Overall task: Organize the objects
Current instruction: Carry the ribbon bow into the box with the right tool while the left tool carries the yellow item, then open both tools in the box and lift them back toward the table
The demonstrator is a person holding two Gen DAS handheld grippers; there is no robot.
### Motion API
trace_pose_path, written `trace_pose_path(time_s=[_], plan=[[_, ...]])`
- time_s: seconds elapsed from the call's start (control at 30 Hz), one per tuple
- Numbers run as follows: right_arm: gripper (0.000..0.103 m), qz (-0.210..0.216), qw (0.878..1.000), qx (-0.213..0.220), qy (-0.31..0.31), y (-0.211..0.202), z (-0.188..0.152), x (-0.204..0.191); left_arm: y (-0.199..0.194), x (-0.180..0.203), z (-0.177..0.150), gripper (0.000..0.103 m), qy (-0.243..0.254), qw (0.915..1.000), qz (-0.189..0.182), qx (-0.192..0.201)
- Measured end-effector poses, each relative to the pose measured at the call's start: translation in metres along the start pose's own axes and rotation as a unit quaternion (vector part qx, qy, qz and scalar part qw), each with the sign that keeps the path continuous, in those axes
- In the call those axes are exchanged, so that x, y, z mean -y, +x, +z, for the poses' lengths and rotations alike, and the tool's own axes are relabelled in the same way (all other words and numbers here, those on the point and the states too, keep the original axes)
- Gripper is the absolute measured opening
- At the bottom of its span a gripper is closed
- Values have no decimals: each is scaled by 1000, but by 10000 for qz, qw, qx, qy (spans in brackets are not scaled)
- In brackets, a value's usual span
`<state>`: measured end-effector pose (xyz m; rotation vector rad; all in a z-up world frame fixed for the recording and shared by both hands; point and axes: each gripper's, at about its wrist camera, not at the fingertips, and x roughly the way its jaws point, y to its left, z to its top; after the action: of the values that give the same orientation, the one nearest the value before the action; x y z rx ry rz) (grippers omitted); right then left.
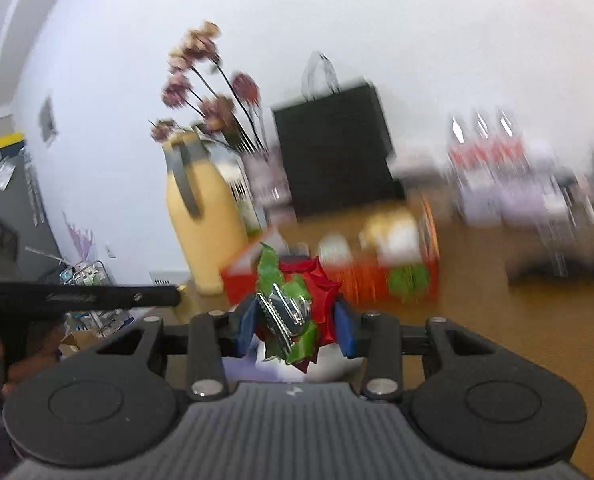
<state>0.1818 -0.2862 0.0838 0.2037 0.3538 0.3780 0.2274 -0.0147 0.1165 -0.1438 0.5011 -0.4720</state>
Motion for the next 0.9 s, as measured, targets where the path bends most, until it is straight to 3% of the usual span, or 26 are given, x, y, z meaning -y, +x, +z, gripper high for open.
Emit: trace_pose_path(time_s=[0.1, 0.13, 0.2, 0.3, 0.4, 0.43, 0.5, 0.6, 0.8, 0.9], plan=[[40, 277, 9993, -243, -32, 59, 64, 19, 46, -22, 64, 10, -193, 9994, -245, -148], [40, 384, 9982, -462, 28, 85, 83, 26, 62, -26, 82, 10, -150, 9996, -166, -189], [40, 111, 9964, -837, 36, 139, 109, 35, 97, -32, 109, 10, -70, 9993, 165, -313], [41, -332, 9866, -1578, 233, 216, 113, 52, 156, -48, 116, 10, -145, 9945, 605, -845], [44, -610, 9714, -2271, 339, 272, 86, 61, 205, -64, 95, 11, -148, 9846, 932, -1472], [47, -745, 9681, -2373, 299, 279, 76, 59, 215, -68, 86, 11, -137, 9809, 1054, -1628], [69, -827, 9640, -2504, 352, 289, 61, 61, 219, -77, 69, 29, -199, 9785, 1016, -1784], [89, -686, 9722, -2180, 518, 271, 62, 62, 211, -84, 67, 46, -421, 9802, 781, -1770], [98, -835, 9831, -1604, 271, 222, 96, 57, 168, -75, 96, 60, -487, 9873, 758, -1308], [98, -861, 9862, -1416, 25, 194, 94, 47, 134, -63, 92, 60, -422, 9878, 949, -1158]])
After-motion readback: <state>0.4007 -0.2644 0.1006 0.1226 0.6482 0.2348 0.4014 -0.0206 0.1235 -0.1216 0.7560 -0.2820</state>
